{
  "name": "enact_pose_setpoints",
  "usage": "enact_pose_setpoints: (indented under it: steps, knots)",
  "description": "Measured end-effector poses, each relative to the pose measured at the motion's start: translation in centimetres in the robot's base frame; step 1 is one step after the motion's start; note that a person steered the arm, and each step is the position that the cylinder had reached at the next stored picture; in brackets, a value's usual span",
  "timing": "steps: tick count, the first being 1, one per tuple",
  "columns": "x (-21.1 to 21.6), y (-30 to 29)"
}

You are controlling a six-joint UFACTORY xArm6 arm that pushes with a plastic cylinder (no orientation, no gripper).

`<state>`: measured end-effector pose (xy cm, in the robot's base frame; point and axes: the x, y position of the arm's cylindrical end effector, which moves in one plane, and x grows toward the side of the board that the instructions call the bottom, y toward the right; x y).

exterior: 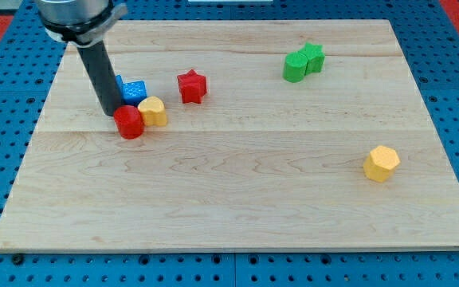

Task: Move red circle to the yellow heart

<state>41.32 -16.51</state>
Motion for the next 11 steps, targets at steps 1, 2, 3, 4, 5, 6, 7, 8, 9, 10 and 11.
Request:
enact_pose_setpoints:
  steps: [1,2,3,4,5,6,7,8,9,10,11]
  knots:
    - [2.3,2.4]
    - [4.9,4.9]
    - [7.4,8.0]
    - [7.4,6.7]
    - [8.7,-2.4]
    - [13.0,-3.6]
    - [18.6,-2.5]
    - [18.7,-1.8]
    - [18.1,2.6]
    - [17.3,6.5]
    - [15.6,6.5]
